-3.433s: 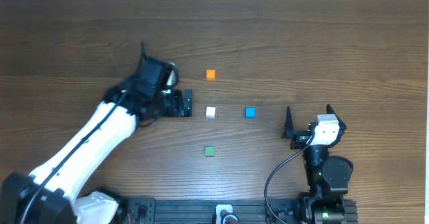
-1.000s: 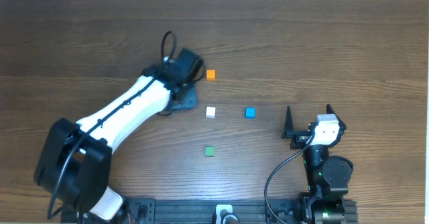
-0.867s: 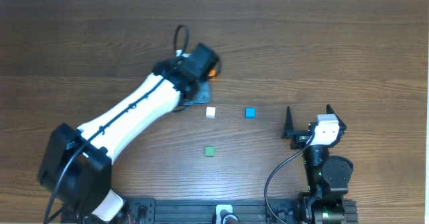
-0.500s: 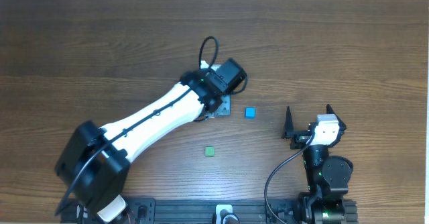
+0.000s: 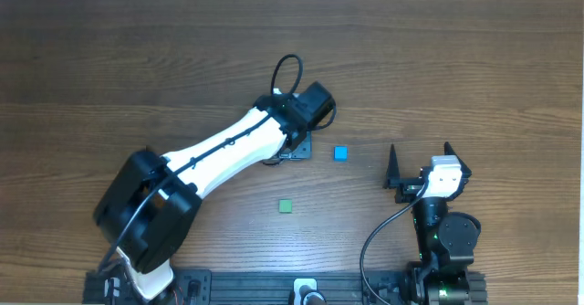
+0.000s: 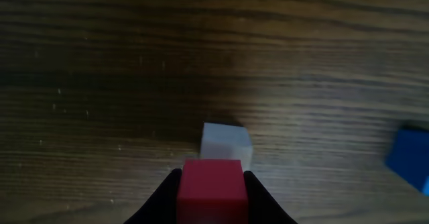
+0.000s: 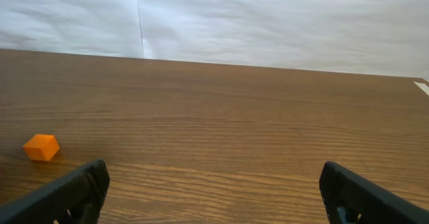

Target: Stack Cubes

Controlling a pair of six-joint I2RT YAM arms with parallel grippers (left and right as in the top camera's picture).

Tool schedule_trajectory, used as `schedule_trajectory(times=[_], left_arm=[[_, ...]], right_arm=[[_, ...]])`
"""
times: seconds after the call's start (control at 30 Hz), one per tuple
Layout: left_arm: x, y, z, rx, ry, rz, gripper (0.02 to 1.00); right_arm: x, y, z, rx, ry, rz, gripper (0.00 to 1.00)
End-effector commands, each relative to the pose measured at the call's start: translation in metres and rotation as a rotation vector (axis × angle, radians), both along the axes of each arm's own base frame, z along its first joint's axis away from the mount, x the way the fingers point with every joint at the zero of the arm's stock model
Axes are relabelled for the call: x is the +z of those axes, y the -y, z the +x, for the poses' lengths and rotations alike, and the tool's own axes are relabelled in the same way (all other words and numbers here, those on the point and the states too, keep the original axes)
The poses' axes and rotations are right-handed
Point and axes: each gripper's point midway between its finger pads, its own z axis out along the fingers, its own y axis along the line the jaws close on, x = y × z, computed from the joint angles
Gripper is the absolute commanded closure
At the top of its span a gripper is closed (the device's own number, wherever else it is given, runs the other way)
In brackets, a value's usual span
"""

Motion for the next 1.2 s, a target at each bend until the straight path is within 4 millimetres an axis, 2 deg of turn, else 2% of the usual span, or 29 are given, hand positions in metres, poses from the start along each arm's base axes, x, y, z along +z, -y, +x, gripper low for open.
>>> schedule_trajectory(times=[0.03, 0.47, 1.2], left_arm=[[-0.004, -0.007, 0.011, 0.036, 0.011, 0.014, 0.899], [-0.005, -0.002, 0.016, 0.012, 0.028, -0.002, 0.897], [-0.014, 0.007, 0.01, -0.014, 0.013, 0.0, 0.888]], right_arm=[[-0.001, 0.0, 0.0, 0.004, 0.003, 0.0, 0.007], [-0.001, 0.0, 0.0, 0.004, 0.003, 0.0, 0.005], [-0.001, 0.0, 0.0, 0.004, 0.003, 0.0, 0.009]])
